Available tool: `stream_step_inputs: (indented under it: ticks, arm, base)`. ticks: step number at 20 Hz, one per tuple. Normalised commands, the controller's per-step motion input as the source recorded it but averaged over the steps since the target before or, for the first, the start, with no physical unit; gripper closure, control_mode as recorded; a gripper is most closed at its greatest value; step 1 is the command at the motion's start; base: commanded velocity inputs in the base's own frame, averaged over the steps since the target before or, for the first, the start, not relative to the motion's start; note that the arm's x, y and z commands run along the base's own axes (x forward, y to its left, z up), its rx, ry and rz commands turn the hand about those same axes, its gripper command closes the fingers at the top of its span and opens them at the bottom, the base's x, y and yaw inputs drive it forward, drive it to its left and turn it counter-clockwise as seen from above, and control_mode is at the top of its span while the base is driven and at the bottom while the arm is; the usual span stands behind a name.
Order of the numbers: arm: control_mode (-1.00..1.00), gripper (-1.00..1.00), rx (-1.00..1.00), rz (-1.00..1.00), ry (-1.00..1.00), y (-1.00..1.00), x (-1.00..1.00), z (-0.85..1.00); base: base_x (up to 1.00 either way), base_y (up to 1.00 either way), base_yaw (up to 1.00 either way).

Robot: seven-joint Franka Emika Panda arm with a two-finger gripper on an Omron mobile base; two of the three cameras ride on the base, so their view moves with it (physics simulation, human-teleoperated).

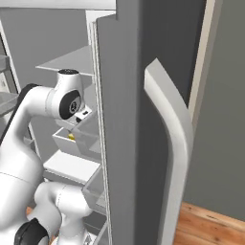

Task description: Place the lemon wedge in the correct fridge rack based on whether it is a fruit or vegetable. Finally, close the fridge door.

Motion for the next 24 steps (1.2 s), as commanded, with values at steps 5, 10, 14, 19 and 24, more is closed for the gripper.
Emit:
stream_step_inputs:
  ticks: [5,10,14,19,24]
  arm:
    - [1.00,1.00,0.00,0.00,0.00,0.00,0.00,0.00]
    - [-1.00,1.00,0.01,0.00,0.00,-0.05,0.18,0.00]
    - [-1.00,1.00,0.00,0.00,-0.11,-0.09,0.97,0.00]
    - [-1.00,1.00,-0.02,0.00,-0.28,0.00,1.00,-0.06]
    - [-1.00,1.00,-0.08,0.00,-0.19,-0.02,0.93,-0.23]
  base:
    - [0.77,-0.18,0.03]
    - [0.65,-0.15,0.00]
    - [0.00,0.00,0.00]
    - [0.00,0.00,0.00]
    - [0.00,0.00,0.00]
